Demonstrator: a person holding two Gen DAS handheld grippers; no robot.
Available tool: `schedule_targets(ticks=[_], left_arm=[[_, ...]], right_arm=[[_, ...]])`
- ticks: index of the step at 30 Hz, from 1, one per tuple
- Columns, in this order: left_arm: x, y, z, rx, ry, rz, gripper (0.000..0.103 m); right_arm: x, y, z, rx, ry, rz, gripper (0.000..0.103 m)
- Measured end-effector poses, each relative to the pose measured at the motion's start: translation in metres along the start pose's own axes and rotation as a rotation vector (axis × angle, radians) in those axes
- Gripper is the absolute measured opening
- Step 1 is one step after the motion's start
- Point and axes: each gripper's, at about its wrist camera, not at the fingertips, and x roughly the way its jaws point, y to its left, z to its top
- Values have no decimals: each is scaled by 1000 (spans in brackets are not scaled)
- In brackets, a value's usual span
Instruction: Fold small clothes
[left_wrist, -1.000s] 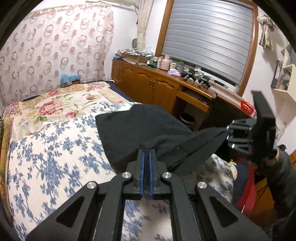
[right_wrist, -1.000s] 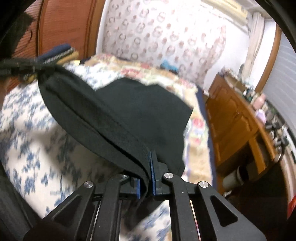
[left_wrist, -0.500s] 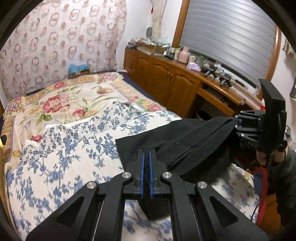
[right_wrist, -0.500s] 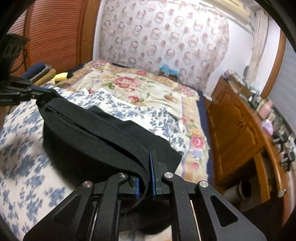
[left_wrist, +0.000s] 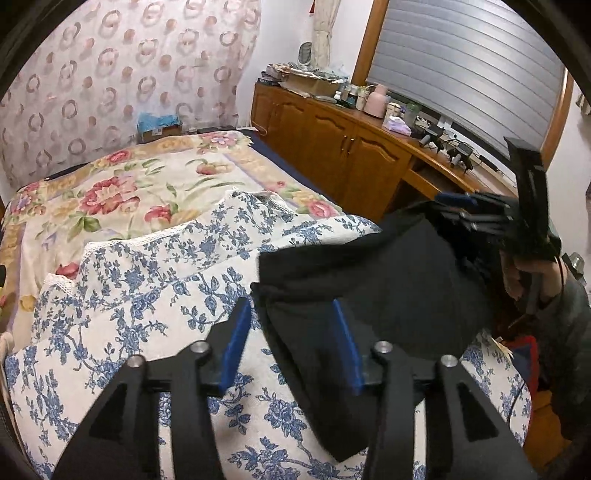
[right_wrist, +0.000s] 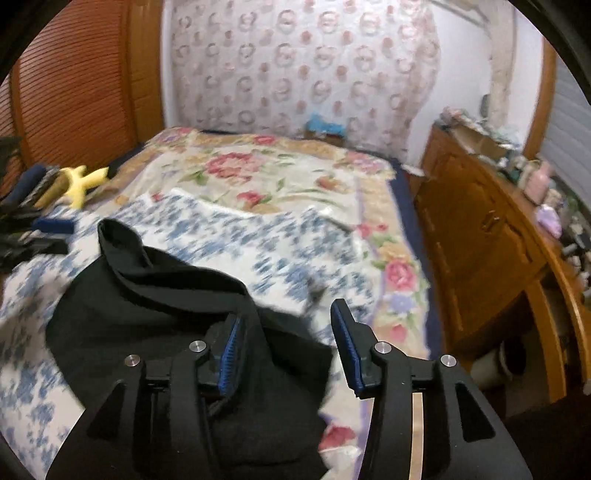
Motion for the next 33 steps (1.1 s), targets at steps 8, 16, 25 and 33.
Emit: schedule_targets(ticks=[8, 16, 25, 33], left_arm=[[32, 0, -6, -10, 77, 3, 50], [58, 1, -8, -15, 136, 27, 51], [66, 3, -7, -38, 132, 20, 56], [70, -3, -5, -42, 138, -51, 20]], right_arm=[[-17, -5, 5, 31, -71, -94, 62], [-34, -19, 4, 48, -56, -90, 66], [-15, -8, -41, 122, 44, 4, 74], [-2, -7, -60, 165, 82, 32, 77]])
